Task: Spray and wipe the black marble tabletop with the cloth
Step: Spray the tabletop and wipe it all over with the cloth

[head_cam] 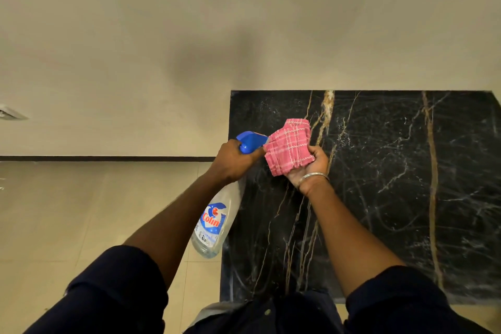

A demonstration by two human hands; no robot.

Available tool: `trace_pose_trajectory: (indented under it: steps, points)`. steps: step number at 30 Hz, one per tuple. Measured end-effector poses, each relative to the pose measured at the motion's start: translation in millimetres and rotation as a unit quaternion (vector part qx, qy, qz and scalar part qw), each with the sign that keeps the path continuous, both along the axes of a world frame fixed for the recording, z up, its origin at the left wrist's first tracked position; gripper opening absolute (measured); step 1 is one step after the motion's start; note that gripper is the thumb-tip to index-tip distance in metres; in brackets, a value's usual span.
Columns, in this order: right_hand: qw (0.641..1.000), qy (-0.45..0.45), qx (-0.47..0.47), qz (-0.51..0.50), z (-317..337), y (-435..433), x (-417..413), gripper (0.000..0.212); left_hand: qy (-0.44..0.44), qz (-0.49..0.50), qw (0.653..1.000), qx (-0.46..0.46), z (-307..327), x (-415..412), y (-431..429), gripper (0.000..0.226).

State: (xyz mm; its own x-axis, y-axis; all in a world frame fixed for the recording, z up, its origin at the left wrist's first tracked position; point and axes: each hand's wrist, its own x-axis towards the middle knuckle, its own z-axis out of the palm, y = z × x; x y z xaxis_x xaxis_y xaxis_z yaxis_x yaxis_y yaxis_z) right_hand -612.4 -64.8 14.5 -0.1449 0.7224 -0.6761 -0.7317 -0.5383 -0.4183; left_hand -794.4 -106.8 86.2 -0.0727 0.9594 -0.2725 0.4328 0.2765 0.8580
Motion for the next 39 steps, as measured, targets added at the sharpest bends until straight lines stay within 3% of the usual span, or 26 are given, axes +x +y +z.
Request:
trace_pose_trajectory:
  steps: [5, 11, 13, 14, 15, 16, 18, 20, 21, 23, 26, 31, 36, 39]
  points:
    - [1.000, 0.002, -0.012, 0.000, 3.4, -6.9, 0.9, 0.059, 0.011, 0.008, 1.000, 0.011, -3.2, 3.4, -4.3, 0.023]
    - [1.000, -0.020, -0.017, -0.016, 4.3, -6.0, -3.3, 0.040, 0.026, 0.000, 1.000, -0.006, -7.3, 4.8, -7.0, 0.023]
    - [0.994, -0.107, 0.013, -0.029, 6.5, -2.0, -8.6, 0.025, 0.032, 0.022, 0.999, 0.000, -10.7, 0.8, -7.6, 0.022]
    - [0.977, -0.209, 0.036, -0.022, 7.7, -0.7, -9.7, 0.019, 0.034, 0.034, 0.999, 0.003, -12.5, -2.6, -7.6, 0.023]
    - [0.938, -0.339, 0.077, 0.001, 7.3, 1.2, -9.5, 0.021, 0.035, 0.044, 0.998, 0.005, -14.1, -6.6, -7.9, 0.024]
    - [0.871, -0.470, 0.144, 0.027, 4.9, 3.5, -8.7, 0.026, 0.035, 0.051, 0.998, 0.006, -15.8, -10.5, -8.2, 0.025]
    - [0.695, -0.650, 0.283, 0.121, -6.5, 8.0, -8.6, 0.040, 0.036, 0.057, 0.998, 0.001, -18.8, -17.4, -8.6, 0.026]
    - [0.513, -0.748, 0.300, 0.295, -23.9, 13.1, -13.2, 0.065, 0.038, 0.061, 0.997, -0.005, -22.9, -22.7, -7.7, 0.026]
    - [0.442, -0.769, 0.283, 0.364, -31.3, 13.5, -16.4, 0.070, 0.040, 0.062, 0.997, -0.009, -24.9, -24.9, -7.1, 0.026]
    - [0.365, -0.778, 0.276, 0.430, -37.2, 10.9, -24.7, 0.072, 0.042, 0.062, 0.997, -0.015, -28.0, -28.7, -5.8, 0.025]
    - [0.321, -0.781, 0.283, 0.455, -41.3, 2.6, -40.7, 0.070, 0.033, 0.062, 0.997, -0.016, -33.1, -38.4, -3.8, 0.029]
    - [0.314, -0.765, 0.324, 0.459, -49.1, -19.0, -100.7, 0.068, 0.023, 0.066, 0.997, -0.021, -38.1, -49.5, -1.7, 0.036]
    - [0.262, -0.743, 0.379, 0.485, -51.8, -18.1, -112.1, 0.063, 0.032, 0.048, 0.998, -0.033, -41.3, -49.5, 0.3, 0.031]
    - [0.282, -0.765, 0.358, 0.454, -59.7, -14.1, -69.4, 0.062, 0.024, 0.037, 0.998, -0.049, -39.2, -45.3, 4.2, 0.022]
